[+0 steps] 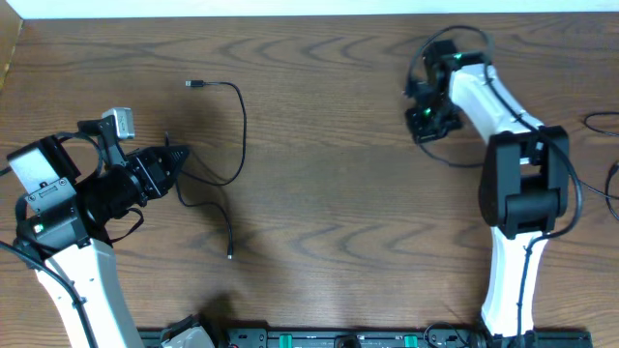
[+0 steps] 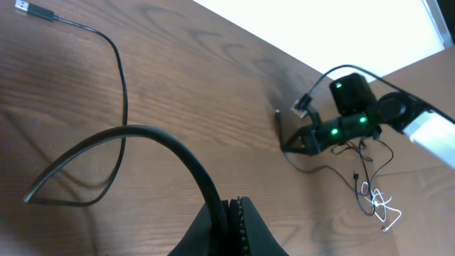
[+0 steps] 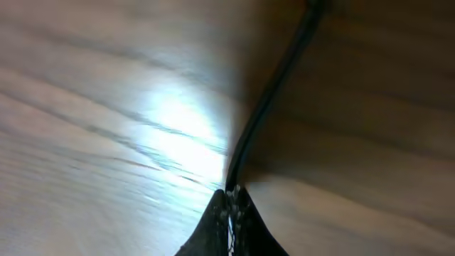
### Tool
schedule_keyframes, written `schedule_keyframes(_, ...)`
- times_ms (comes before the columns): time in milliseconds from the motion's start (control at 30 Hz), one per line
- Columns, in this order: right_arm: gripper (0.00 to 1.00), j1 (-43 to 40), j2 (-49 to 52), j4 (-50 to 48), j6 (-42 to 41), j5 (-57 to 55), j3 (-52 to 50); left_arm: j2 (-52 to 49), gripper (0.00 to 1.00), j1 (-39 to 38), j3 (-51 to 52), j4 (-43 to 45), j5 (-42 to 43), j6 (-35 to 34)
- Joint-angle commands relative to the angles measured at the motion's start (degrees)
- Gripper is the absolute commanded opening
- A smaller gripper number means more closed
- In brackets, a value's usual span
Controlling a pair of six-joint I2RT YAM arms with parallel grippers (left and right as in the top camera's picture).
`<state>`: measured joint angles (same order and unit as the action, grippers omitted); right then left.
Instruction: Untangle cables
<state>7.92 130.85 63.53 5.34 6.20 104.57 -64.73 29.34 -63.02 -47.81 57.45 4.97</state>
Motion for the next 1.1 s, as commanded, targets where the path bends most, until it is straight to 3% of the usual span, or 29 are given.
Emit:
schedule_keyframes(0, 0.01, -5.09, -8.70, 0.42, -3.63, -7.32, 6.58, 0.11, 0.07, -0.17, -0.20, -0.15, -0.11, 1.03)
schedule_keyframes(333, 0.01, -27.45, -21.40, -0.74, -10.93, -11.39, 10.93, 0.11, 0.07, -0.17, -0.20, -0.15, -0.11, 1.03)
schedule_keyframes(533, 0.01, -39.89, -20.00, -0.15, -11.06, 10.29, 9.35, 0.11, 0.07, -0.17, -0.20, -0.11, -0.13, 1.03)
schedule_keyframes(767, 0.01, -37.07, -16.87, 1.73, -8.70, 12.24, 7.82, 0.11, 0.08, -0.17, -0.20, -0.13, -0.13, 1.03)
schedule_keyframes(967, 0.02, -27.34, -15.32, 1.38, 1.64, 12.17, 4.42, 0.11, 0.07, -0.17, -0.20, -0.13, -0.13, 1.05)
schedule_keyframes(1067, 0.36, -20.87, -13.57, 0.13, 6.45, 10.51, 1.25, 0.11, 0.07, -0.17, -0.20, -0.13, -0.13, 1.05)
